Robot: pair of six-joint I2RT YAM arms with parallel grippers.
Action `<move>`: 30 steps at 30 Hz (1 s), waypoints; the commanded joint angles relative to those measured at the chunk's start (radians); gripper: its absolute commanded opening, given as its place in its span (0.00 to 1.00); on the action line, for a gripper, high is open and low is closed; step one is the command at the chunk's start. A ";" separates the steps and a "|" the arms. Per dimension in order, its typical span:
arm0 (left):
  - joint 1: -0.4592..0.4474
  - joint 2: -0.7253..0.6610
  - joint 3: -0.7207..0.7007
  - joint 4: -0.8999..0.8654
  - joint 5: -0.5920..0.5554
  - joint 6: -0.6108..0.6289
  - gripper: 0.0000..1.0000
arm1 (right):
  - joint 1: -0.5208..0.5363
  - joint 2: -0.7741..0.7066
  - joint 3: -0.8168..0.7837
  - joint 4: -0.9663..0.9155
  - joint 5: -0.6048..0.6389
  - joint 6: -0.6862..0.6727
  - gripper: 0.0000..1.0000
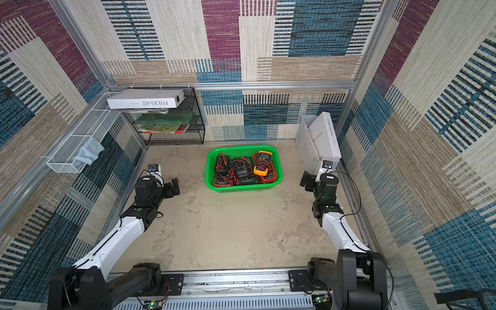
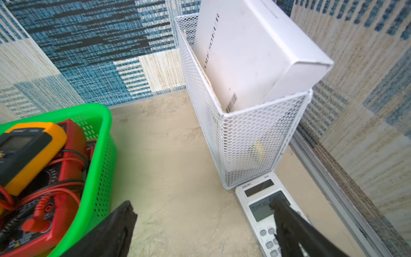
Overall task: Put the multimeter into the basket
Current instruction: Reset both arms
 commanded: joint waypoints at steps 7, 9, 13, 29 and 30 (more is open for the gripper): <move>0.019 0.092 -0.158 0.279 0.000 0.113 1.00 | -0.018 0.110 -0.107 0.296 0.068 -0.053 0.99; 0.032 0.121 -0.178 0.329 0.013 0.114 1.00 | -0.018 0.150 -0.132 0.360 0.060 -0.049 1.00; 0.066 0.167 -0.185 0.386 0.061 0.100 1.00 | -0.013 0.212 -0.193 0.502 0.053 -0.053 1.00; 0.072 0.285 -0.186 0.565 0.199 0.090 1.00 | 0.073 0.343 -0.308 0.848 -0.048 -0.179 1.00; 0.073 0.292 -0.190 0.578 0.205 0.094 1.00 | 0.069 0.341 -0.302 0.833 -0.057 -0.175 0.99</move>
